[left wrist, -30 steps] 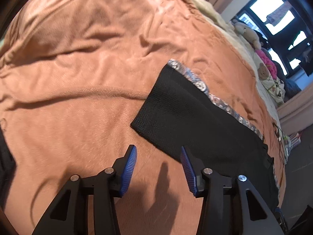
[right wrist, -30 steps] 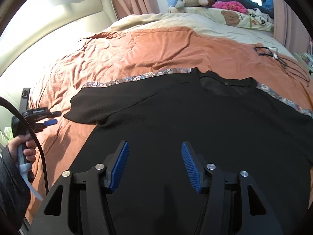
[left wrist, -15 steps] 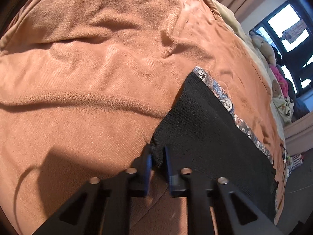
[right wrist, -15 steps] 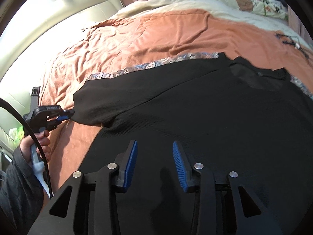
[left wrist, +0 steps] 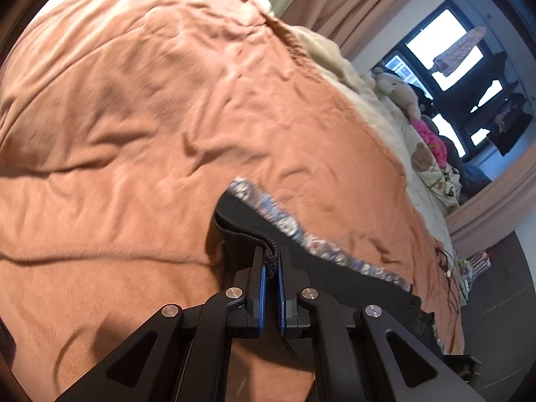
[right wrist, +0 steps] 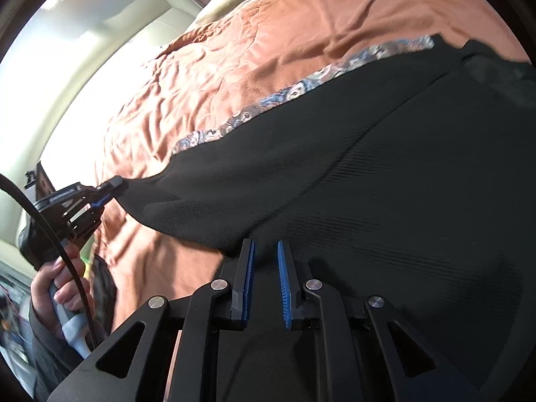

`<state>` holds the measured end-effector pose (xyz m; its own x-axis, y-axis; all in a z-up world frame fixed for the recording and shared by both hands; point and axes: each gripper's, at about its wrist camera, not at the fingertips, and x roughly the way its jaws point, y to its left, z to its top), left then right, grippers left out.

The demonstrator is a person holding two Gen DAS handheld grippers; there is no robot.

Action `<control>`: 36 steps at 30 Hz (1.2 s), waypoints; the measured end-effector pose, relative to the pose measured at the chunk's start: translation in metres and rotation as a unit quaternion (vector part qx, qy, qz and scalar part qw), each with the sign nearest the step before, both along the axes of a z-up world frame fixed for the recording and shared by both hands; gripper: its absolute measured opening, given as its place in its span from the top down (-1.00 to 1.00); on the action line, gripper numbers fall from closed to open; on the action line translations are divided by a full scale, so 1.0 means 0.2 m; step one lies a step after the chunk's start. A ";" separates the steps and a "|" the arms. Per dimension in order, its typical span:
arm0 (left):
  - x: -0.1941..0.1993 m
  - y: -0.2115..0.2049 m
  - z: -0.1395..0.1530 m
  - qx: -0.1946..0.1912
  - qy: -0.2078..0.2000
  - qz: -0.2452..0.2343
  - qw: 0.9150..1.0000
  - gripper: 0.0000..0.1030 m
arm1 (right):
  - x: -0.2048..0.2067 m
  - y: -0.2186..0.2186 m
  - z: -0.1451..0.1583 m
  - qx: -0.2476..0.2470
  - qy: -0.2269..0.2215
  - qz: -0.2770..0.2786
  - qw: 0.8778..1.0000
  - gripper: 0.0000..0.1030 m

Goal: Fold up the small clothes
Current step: 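Lift the gripped side edge with the left tool and fold it across the shirt body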

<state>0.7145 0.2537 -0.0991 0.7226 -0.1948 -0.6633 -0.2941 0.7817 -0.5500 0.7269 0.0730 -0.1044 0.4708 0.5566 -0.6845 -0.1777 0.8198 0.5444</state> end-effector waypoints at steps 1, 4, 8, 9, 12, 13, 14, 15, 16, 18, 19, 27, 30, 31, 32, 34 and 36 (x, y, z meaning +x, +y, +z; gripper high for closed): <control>0.01 -0.01 0.02 -0.002 -0.004 -0.004 1.000 0.90 | 0.03 0.01 -0.03 0.009 0.005 -0.001 1.000 0.80; 0.05 -0.06 0.11 -0.005 -0.018 -0.020 1.000 0.90 | 0.11 0.04 -0.13 0.044 0.027 -0.005 0.999 0.85; 0.07 -0.12 0.19 -0.013 -0.032 -0.043 0.998 0.90 | 0.19 0.07 -0.24 0.080 0.038 -0.016 0.996 0.87; 0.07 -0.14 0.21 -0.014 -0.036 -0.049 0.998 0.90 | 0.20 0.07 -0.24 0.086 0.040 -0.019 0.995 0.89; 0.08 -0.22 0.25 -0.014 -0.044 -0.073 0.996 0.90 | 0.24 0.08 -0.29 0.095 0.047 -0.034 0.994 0.95; 0.08 -0.24 0.26 -0.018 -0.046 -0.080 0.996 0.90 | 0.25 0.09 -0.30 0.097 0.046 -0.033 0.994 0.95; 0.08 -0.26 0.27 -0.024 -0.050 -0.089 0.995 0.90 | 0.28 0.11 -0.31 0.090 0.045 -0.026 0.995 0.95; 0.09 -0.29 0.28 -0.031 -0.054 -0.100 0.993 0.90 | 0.29 0.13 -0.31 0.087 0.045 -0.020 0.995 0.95; 0.08 -0.31 0.30 -0.034 -0.058 -0.108 0.992 0.90 | 0.29 0.14 -0.30 0.087 0.047 -0.014 0.995 0.95; 0.09 -0.37 0.32 -0.037 -0.063 -0.122 0.990 0.90 | 0.29 0.13 -0.25 0.088 0.058 0.001 0.994 0.94; 0.09 -0.40 0.34 -0.036 -0.065 -0.128 0.989 0.90 | 0.29 0.12 -0.23 0.083 0.062 0.005 0.995 0.94; 0.10 -0.66 0.37 -0.041 -0.066 -0.176 0.981 0.90 | 0.13 -0.17 -0.08 0.093 0.028 -0.030 0.995 -0.39; 0.10 -0.78 0.37 -0.038 -0.061 -0.192 0.979 0.90 | 0.07 -0.31 -0.03 0.090 0.011 -0.053 0.994 -0.38; 0.10 -0.81 0.36 -0.038 -0.059 -0.197 0.978 0.90 | 0.05 -0.36 -0.02 0.094 0.011 -0.059 0.994 -0.38; 0.11 -0.85 0.35 -0.039 -0.056 -0.202 0.977 0.90 | 0.03 -0.41 -0.01 0.094 0.009 -0.065 0.993 -0.38; 0.12 -0.94 0.33 -0.034 -0.047 -0.217 0.974 0.90 | 0.00 -0.49 0.02 0.083 -0.001 -0.072 0.994 -0.39; 0.13 -1.03 0.29 -0.031 -0.035 -0.232 0.972 0.89 | -0.05 -0.55 0.04 0.072 -0.005 -0.078 0.994 -0.38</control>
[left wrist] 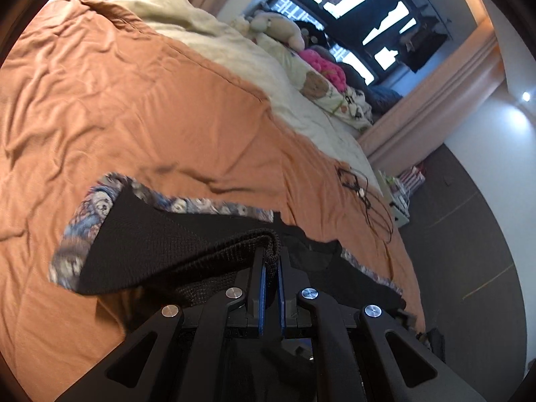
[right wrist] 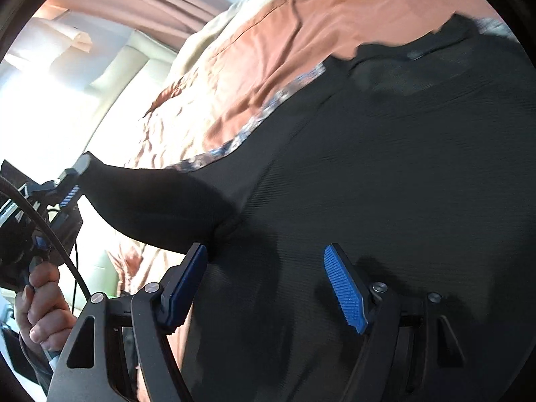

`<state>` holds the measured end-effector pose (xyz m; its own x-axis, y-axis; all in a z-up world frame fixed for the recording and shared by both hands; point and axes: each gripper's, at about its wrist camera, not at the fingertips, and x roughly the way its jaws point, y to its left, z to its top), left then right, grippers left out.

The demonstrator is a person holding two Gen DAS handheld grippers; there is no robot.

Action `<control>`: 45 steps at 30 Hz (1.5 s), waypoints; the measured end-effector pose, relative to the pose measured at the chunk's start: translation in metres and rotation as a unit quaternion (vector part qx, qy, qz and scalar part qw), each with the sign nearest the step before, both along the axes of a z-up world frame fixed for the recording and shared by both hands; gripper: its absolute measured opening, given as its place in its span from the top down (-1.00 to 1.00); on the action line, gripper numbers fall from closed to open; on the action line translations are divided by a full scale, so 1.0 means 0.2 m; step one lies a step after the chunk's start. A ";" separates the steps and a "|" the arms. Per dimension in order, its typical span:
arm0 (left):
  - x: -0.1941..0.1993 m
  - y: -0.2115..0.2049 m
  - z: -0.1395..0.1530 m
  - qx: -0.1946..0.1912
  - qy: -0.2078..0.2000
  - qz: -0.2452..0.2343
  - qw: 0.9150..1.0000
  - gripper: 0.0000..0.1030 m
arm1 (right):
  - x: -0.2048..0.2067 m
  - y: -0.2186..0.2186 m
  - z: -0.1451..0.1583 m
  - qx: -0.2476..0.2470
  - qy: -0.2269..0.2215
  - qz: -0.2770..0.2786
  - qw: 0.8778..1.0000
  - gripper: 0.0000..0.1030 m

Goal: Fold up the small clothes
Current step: 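Lift the gripped side edge with the left tool and fold it across the shirt body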

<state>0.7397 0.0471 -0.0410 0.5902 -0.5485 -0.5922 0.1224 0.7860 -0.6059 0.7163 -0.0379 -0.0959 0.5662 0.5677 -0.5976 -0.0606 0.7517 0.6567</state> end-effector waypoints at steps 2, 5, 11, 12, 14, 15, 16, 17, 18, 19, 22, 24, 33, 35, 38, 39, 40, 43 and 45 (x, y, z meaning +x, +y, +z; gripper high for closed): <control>0.00 -0.07 -0.05 0.001 0.012 -0.012 1.000 0.89 | -0.04 -0.06 0.00 -0.006 -0.001 -0.005 1.000 -0.39; 0.00 -0.20 -0.14 0.005 0.031 -0.032 0.999 0.89 | -0.09 -0.13 0.03 -0.019 -0.005 -0.009 1.000 -0.39; -0.01 -0.34 -0.25 0.037 0.077 -0.066 0.994 0.18 | -0.17 -0.20 0.07 -0.044 -0.008 -0.009 0.999 -0.39; -0.02 -0.31 -0.24 0.038 0.072 -0.058 0.995 -0.17 | -0.18 -0.19 0.08 -0.048 -0.008 -0.008 0.999 -0.43; -0.05 -0.22 -0.20 0.043 0.055 -0.030 0.997 -0.52 | -0.19 -0.18 0.10 -0.057 -0.010 -0.007 0.998 -0.52; -0.06 -0.18 -0.20 0.044 0.049 -0.018 0.998 -0.54 | -0.19 -0.16 0.10 -0.061 -0.012 -0.007 0.998 -0.52; -0.07 -0.13 -0.19 0.048 0.047 -0.007 0.998 -0.54 | -0.19 -0.16 0.09 -0.064 -0.012 -0.006 0.998 -0.52; -0.07 -0.10 -0.21 0.052 0.052 0.002 0.997 -0.54 | -0.18 -0.15 0.09 -0.063 -0.010 -0.005 0.998 -0.53; -0.07 -0.06 -0.22 0.056 0.058 0.011 0.997 -0.54 | -0.19 -0.15 0.09 -0.063 -0.009 -0.004 0.998 -0.53; -0.07 -0.02 -0.25 0.062 0.066 0.021 0.996 -0.54 | -0.18 -0.13 0.09 -0.065 -0.007 -0.003 0.998 -0.53; -0.07 0.06 -0.33 0.073 0.083 0.041 0.993 -0.52 | -0.17 -0.11 0.08 -0.079 -0.006 0.002 0.997 -0.53; -0.07 0.09 -0.38 0.073 0.090 0.046 0.992 -0.49 | -0.14 -0.08 0.08 -0.089 -0.010 0.007 0.996 -0.53; 0.01 0.01 -0.48 0.088 0.094 0.017 0.992 0.24 | 0.06 -0.01 0.05 -0.142 -0.028 0.031 0.989 -0.36; 0.03 0.02 -0.51 0.085 0.104 0.017 0.991 0.59 | 0.11 0.03 0.03 -0.145 -0.030 0.044 0.988 -0.21; 0.05 0.05 -0.53 0.072 0.111 0.019 0.991 0.87 | 0.17 0.09 0.00 -0.158 -0.031 0.060 0.985 0.07; 0.05 0.06 -0.52 0.068 0.108 0.022 0.992 0.90 | 0.20 0.11 -0.01 -0.162 -0.030 0.067 0.984 0.22; 0.05 0.07 -0.51 0.066 0.107 0.024 0.992 0.90 | 0.22 0.13 -0.03 -0.167 -0.028 0.073 0.983 0.31; 0.06 0.09 -0.47 0.057 0.100 0.027 0.993 0.91 | 0.24 0.16 -0.06 -0.187 -0.030 0.078 0.979 0.81; 0.06 0.10 -0.42 0.054 0.093 0.029 0.994 0.91 | 0.24 0.15 -0.06 -0.175 -0.028 0.077 0.981 0.94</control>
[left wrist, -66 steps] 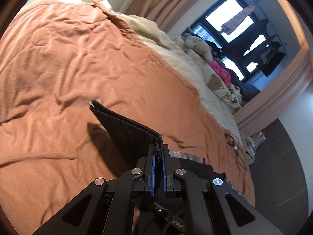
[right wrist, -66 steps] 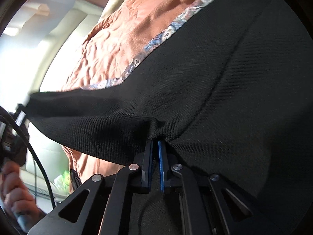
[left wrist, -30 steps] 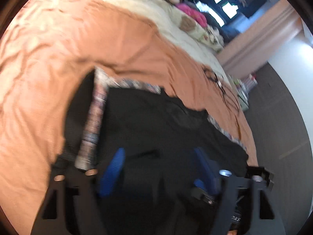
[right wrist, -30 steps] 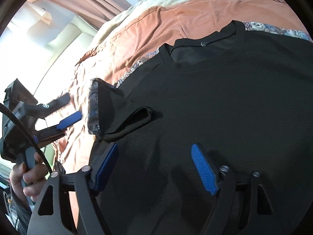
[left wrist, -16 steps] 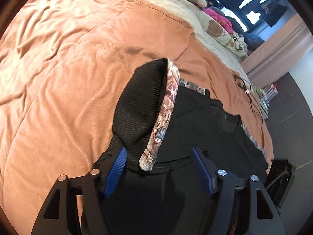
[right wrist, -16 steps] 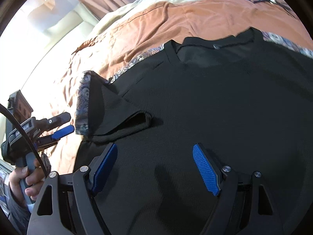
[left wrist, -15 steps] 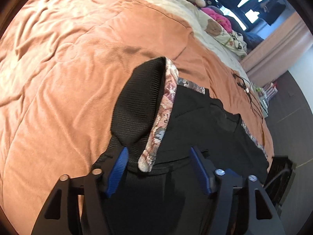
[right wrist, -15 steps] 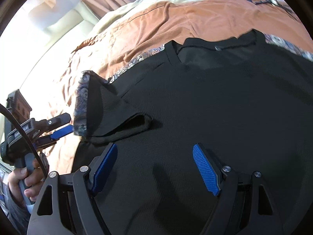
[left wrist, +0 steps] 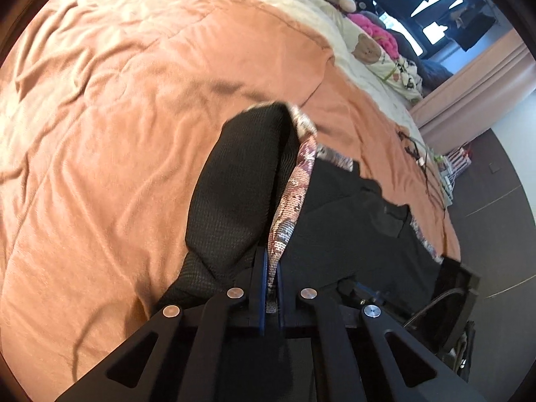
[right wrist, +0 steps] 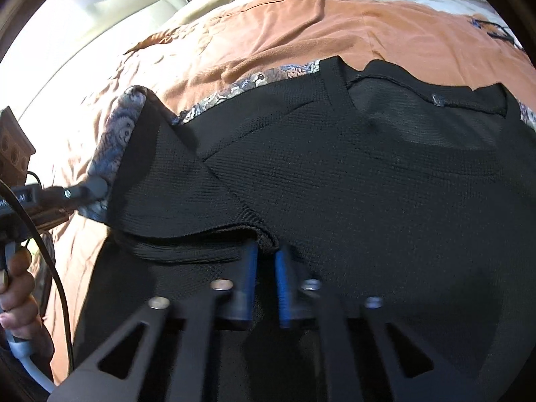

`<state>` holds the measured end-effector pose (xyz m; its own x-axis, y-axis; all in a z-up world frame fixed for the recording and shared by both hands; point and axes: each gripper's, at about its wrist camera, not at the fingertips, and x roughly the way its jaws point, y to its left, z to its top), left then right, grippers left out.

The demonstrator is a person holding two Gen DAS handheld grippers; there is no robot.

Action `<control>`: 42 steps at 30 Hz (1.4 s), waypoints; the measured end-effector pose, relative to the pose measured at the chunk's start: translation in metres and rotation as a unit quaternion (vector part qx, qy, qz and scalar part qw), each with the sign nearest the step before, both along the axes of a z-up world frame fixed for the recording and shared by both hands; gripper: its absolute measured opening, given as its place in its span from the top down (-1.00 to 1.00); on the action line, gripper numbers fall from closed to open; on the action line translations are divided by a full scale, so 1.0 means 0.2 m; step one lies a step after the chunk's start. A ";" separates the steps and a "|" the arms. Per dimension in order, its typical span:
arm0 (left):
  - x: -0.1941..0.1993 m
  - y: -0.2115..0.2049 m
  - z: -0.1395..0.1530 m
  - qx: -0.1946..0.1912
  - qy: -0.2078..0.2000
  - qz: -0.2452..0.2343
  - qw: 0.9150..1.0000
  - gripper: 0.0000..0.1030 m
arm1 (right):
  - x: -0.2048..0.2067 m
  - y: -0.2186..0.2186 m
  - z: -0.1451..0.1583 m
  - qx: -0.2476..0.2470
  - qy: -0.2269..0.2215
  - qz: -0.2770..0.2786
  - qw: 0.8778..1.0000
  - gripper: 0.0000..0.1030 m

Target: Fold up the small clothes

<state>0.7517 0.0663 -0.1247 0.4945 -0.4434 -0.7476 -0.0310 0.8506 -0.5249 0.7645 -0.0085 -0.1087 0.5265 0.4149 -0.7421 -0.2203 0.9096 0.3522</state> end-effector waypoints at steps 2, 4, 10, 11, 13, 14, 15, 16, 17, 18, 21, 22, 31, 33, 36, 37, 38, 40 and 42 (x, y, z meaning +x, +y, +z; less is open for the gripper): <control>0.01 0.00 0.04 -0.007 -0.007 0.000 1.000 0.92 | -0.03 -0.03 0.02 0.009 -0.005 -0.005 1.000 0.95; 0.01 -0.01 0.09 -0.011 -0.016 -0.004 1.000 0.92 | -0.08 -0.05 0.04 0.020 -0.008 -0.007 1.000 0.96; 0.04 -0.13 0.22 -0.011 -0.037 -0.024 0.999 0.92 | -0.26 -0.09 0.09 0.055 -0.016 -0.005 0.998 0.96; 0.05 -0.16 0.23 -0.011 -0.039 -0.028 0.999 0.92 | -0.30 -0.10 0.09 0.064 -0.015 -0.005 0.998 0.96; 0.06 -0.20 0.25 -0.011 -0.041 -0.036 0.998 0.92 | -0.37 -0.11 0.09 0.083 -0.011 -0.005 0.996 0.96; 0.06 -0.22 0.26 -0.010 -0.042 -0.041 0.998 0.92 | -0.40 -0.12 0.09 0.087 -0.009 -0.004 0.996 0.96; 0.07 -0.26 0.27 -0.009 -0.042 -0.047 0.998 0.92 | -0.41 -0.12 0.09 0.090 -0.007 -0.003 0.996 0.96; 0.08 -0.28 0.27 -0.009 -0.042 -0.051 0.998 0.92 | -0.44 -0.12 0.08 0.095 -0.004 -0.001 0.995 0.96; 0.09 -0.31 0.27 -0.009 -0.041 -0.055 0.998 0.92 | -0.45 -0.13 0.08 0.099 -0.002 0.000 0.995 0.97; 0.09 -0.33 0.27 -0.010 -0.040 -0.060 0.997 0.92 | -0.46 -0.14 0.08 0.104 0.000 -0.001 0.995 0.96; 0.10 -0.43 0.27 -0.011 -0.043 -0.076 0.996 0.91 | -0.49 -0.19 0.08 0.119 0.008 -0.009 0.993 0.96; 0.10 -0.45 0.26 -0.009 -0.042 -0.080 0.996 0.91 | -0.50 -0.21 0.08 0.124 0.011 -0.013 0.992 0.96; 0.13 -0.65 0.19 0.006 -0.023 -0.107 0.994 0.78 | -0.57 -0.23 0.04 0.149 0.030 -0.015 0.988 0.95; 0.13 -0.65 0.18 0.010 -0.015 -0.108 0.994 0.25 | -0.57 -0.21 0.02 0.132 0.044 -0.017 0.990 0.91; 0.09 -0.55 0.20 0.025 -0.031 -0.084 0.996 -0.16 | -0.55 -0.23 0.01 0.125 0.062 -0.022 0.990 0.33; 0.09 -0.51 0.20 0.027 -0.032 -0.077 0.996 -0.20 | -0.55 -0.26 0.03 0.122 0.054 -0.027 0.991 0.06; 0.09 -0.46 0.20 0.027 -0.031 -0.068 0.997 -0.24 | -0.55 -0.28 0.05 0.121 0.043 -0.034 0.991 -0.41; 0.08 -0.36 0.19 0.034 -0.024 -0.047 0.998 -0.24 | -0.56 -0.32 0.09 0.123 0.022 -0.044 0.991 -0.46; 0.07 -0.27 0.17 0.047 -0.019 -0.031 0.998 -0.24 | -0.54 -0.34 0.11 0.122 0.023 -0.045 0.991 -0.46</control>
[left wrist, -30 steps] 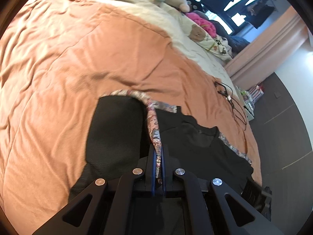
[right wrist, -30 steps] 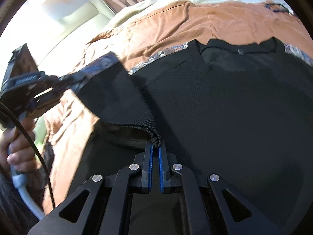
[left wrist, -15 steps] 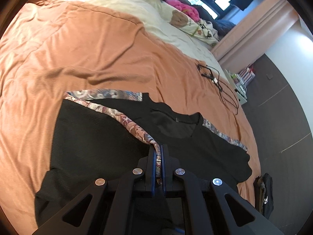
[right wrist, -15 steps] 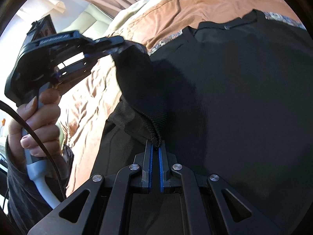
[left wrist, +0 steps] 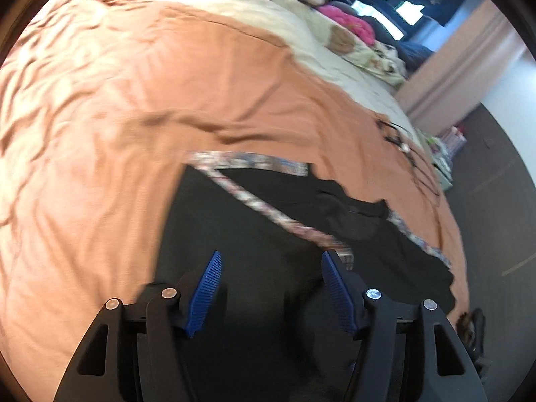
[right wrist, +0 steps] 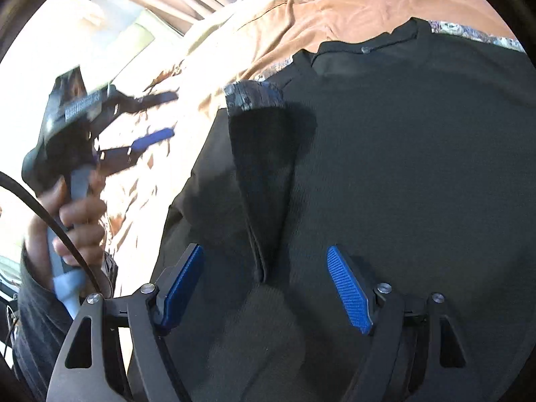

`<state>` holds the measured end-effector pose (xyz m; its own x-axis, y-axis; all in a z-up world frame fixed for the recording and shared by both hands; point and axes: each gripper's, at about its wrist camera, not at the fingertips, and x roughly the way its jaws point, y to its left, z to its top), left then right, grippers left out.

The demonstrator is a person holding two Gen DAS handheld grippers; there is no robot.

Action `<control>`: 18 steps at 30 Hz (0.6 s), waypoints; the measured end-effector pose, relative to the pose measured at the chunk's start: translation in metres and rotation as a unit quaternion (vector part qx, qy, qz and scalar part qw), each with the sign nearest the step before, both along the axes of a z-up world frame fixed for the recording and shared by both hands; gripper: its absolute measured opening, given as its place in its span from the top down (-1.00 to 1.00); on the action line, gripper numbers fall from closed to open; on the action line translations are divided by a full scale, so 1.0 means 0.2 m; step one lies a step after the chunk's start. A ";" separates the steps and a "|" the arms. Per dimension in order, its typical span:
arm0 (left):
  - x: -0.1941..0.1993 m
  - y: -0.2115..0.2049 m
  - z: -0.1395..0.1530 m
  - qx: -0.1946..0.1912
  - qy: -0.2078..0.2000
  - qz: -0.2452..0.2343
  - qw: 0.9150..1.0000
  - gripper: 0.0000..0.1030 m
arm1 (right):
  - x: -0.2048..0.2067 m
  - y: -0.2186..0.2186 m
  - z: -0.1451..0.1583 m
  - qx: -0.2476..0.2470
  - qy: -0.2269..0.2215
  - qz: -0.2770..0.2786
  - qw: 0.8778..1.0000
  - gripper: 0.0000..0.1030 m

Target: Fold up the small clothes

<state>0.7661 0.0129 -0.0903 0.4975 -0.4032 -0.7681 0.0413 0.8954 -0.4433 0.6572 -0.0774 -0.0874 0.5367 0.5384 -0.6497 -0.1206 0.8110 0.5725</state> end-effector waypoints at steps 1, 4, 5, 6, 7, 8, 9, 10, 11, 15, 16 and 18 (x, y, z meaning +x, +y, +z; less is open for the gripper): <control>-0.01 0.05 -0.01 0.005 0.001 0.007 1.000 -0.24 | 0.02 -0.01 0.01 -0.001 0.001 -0.001 1.000 -0.46; -0.04 0.16 -0.03 0.020 0.004 0.026 0.999 -0.24 | 0.07 -0.03 0.04 -0.016 -0.002 -0.008 1.000 -0.46; -0.05 0.20 -0.04 0.026 0.007 0.032 0.999 -0.24 | 0.10 -0.03 0.05 -0.017 -0.002 -0.009 1.000 -0.46; -0.06 0.24 -0.05 0.035 0.010 0.039 0.999 -0.24 | 0.11 -0.03 0.05 -0.018 -0.002 -0.009 1.000 -0.46; -0.06 0.26 -0.06 0.040 0.012 0.043 0.998 -0.24 | 0.12 -0.03 0.06 -0.019 -0.003 -0.009 1.000 -0.46; -0.07 0.29 -0.08 0.044 0.015 0.046 0.998 -0.24 | 0.15 -0.04 0.06 -0.022 -0.004 -0.010 1.000 -0.46; -0.08 0.32 -0.10 0.044 0.019 0.046 0.998 -0.24 | 0.16 -0.05 0.07 -0.026 -0.004 -0.011 1.000 -0.46; -0.08 0.34 -0.11 0.044 0.022 0.044 0.998 -0.24 | 0.17 -0.05 0.07 -0.030 -0.003 -0.014 0.999 -0.46; -0.09 0.35 -0.13 0.048 0.027 0.043 0.998 -0.24 | 0.20 -0.07 0.07 -0.034 0.000 -0.019 0.999 -0.46; -0.10 0.39 -0.22 0.067 0.045 0.038 0.996 -0.08 | 0.29 -0.07 0.00 -0.038 0.017 -0.046 0.998 -0.46; -0.10 0.39 -0.24 0.070 0.051 0.035 0.996 -0.06 | 0.31 -0.08 -0.02 -0.037 0.021 -0.051 0.998 -0.46; -0.09 0.40 -0.28 0.075 0.056 0.030 0.995 -0.01 | 0.35 -0.10 -0.04 -0.036 0.026 -0.056 0.997 -0.46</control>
